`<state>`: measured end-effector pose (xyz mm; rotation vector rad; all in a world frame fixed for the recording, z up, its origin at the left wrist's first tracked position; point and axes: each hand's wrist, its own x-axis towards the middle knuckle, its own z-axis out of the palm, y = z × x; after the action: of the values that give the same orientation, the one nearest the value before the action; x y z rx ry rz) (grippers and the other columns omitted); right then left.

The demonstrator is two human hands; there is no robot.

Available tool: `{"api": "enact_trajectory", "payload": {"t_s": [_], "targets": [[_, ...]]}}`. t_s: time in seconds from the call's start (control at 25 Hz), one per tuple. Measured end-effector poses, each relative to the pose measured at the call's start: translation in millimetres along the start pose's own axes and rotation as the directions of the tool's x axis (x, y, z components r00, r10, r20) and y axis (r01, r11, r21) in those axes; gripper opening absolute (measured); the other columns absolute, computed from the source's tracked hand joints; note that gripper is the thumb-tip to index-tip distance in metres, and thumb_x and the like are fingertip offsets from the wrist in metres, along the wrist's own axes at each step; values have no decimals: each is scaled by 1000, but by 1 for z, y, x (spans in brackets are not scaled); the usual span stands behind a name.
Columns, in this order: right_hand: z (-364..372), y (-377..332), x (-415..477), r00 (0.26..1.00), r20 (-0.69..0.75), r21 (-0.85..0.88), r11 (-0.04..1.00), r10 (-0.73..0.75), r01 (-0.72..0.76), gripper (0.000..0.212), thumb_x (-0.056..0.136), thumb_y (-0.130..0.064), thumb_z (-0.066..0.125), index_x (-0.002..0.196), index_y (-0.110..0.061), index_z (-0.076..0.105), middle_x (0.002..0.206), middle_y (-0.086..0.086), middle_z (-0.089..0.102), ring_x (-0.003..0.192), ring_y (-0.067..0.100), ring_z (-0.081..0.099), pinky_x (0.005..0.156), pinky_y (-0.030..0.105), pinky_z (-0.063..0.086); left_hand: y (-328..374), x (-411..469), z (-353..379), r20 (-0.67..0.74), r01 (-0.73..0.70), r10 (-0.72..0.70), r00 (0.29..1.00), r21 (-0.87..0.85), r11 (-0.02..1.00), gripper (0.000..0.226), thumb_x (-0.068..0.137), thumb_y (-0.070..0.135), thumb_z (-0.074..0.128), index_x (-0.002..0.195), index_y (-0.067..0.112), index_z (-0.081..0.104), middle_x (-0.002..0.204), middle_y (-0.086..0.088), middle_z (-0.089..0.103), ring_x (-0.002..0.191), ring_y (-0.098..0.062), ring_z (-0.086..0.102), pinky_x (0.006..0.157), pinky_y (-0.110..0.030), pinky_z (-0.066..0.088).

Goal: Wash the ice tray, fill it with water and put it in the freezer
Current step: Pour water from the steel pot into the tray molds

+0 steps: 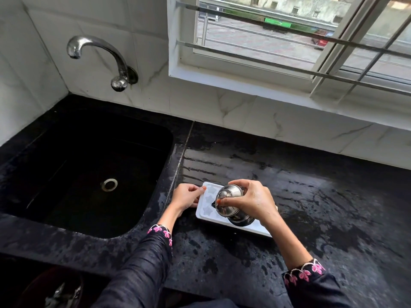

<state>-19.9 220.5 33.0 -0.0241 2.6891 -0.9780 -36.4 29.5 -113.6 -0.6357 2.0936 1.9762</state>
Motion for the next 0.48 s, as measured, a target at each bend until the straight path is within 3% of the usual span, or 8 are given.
{"api": "enact_trajectory", "payload": {"t_s": [0.12,0.48], "targets": [[0,0,0,1000,-11,4,1000,-2,2,55,56,-46,92,106,-31,73,91,-11,74,89,7,67,80,24,53,0,0,0,-1,2,-2,1000,-5,1000,30,88,27,71,89,-2,73,75,-7,70,65,-14,64,53,-24,55],[-1,1,1,999,-32,-7,1000,-7,7,58,55,-47,92,107,-30,74,93,-9,75,90,9,68,86,32,56,2,-2,0,-2,-1,1,1000,10,1000,30,88,28,72,90,-2,74,77,-8,71,65,-14,64,52,-22,54]]}}
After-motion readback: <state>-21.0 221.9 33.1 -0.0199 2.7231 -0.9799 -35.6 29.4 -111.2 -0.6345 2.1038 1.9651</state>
